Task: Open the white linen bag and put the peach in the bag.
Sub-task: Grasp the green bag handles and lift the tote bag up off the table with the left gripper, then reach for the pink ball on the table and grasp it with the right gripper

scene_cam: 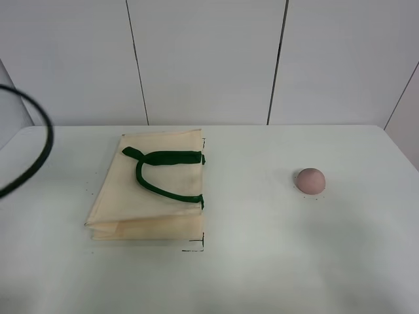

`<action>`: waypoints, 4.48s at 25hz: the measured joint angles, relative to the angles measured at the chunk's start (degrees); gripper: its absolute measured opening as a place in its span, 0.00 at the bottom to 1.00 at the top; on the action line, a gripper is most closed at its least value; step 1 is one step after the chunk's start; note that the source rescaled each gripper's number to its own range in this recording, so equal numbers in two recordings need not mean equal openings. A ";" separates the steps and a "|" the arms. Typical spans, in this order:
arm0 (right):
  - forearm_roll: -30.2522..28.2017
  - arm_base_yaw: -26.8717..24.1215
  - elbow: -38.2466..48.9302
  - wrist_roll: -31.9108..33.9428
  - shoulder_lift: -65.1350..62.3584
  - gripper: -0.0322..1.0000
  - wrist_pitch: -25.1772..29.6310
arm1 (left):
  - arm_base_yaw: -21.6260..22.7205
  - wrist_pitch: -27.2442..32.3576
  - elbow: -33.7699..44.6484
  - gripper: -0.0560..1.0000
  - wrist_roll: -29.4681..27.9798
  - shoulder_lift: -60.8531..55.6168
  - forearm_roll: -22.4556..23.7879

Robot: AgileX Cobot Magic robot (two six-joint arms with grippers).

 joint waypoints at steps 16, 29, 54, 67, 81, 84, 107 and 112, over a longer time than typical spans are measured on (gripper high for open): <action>0.00 0.00 0.00 0.00 0.00 1.00 0.00 | -2.51 -2.33 -35.93 1.00 -4.36 53.25 0.00; 0.00 0.00 0.00 0.00 0.00 1.00 0.00 | -18.79 -7.97 -45.19 1.00 -21.16 69.76 3.39; 0.00 0.00 0.00 0.00 0.00 1.00 0.00 | -15.81 -12.46 -45.43 1.00 -24.04 80.49 5.62; 0.00 0.00 0.00 0.00 0.00 1.00 0.00 | -16.01 -11.89 -46.53 0.05 -24.04 80.85 4.77; 0.00 0.00 0.00 0.00 0.00 1.00 0.00 | -16.34 10.19 -77.55 0.05 -14.21 79.70 3.25; 0.00 0.00 0.00 0.00 0.00 1.00 0.00 | -17.46 10.27 -78.21 0.05 -11.20 75.01 3.01; 3.00 0.00 -17.50 -0.12 62.16 1.00 -16.74 | -18.69 10.37 -78.21 0.05 -7.33 60.13 3.01; 2.80 1.59 -35.56 -2.46 87.79 1.00 -16.71 | -18.69 10.41 -78.21 0.05 -7.33 59.67 3.01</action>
